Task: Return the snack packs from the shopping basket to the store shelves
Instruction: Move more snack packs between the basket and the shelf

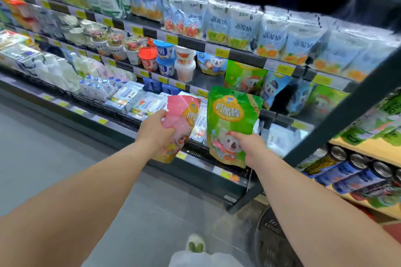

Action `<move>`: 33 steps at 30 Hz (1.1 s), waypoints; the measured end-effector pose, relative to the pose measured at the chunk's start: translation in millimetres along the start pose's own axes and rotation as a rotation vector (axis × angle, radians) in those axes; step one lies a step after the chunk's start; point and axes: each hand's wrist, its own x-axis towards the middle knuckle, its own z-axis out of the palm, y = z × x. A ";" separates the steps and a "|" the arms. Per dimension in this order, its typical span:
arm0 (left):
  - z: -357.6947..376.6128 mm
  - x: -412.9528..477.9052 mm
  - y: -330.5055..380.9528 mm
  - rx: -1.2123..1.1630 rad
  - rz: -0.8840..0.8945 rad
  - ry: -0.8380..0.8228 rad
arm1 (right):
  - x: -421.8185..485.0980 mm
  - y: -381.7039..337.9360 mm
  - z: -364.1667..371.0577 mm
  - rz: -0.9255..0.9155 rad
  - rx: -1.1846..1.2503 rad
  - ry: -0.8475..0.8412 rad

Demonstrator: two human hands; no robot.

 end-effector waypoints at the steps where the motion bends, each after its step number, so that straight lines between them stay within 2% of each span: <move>1: 0.1 18.5 2.8 0.009 0.007 -0.009 | 14.1 -8.8 4.5 0.014 0.002 0.009; 8: 5.8 110.1 15.1 -0.018 0.115 -0.061 | 69.1 -43.5 22.6 0.070 0.072 0.103; 11: 18.3 147.5 17.3 -0.173 0.137 -0.124 | 89.0 -48.7 28.5 0.080 0.134 0.161; 15: 35.8 200.3 26.2 -0.495 0.039 -0.299 | 117.2 -53.7 47.5 0.127 0.259 0.264; 18: 50.6 233.1 33.0 -0.570 0.036 -0.330 | 136.6 -53.8 61.4 0.132 0.341 0.306; 25: 89.1 287.0 31.2 -0.726 0.113 -0.320 | 185.1 -66.3 67.0 -0.006 0.474 0.366; 31: 125.4 319.8 34.7 -0.862 0.209 -0.334 | 229.7 -71.2 58.8 -0.269 0.567 0.393; 33: 138.9 333.6 34.6 -0.877 0.287 -0.272 | 247.3 -74.1 54.7 -0.376 0.519 0.452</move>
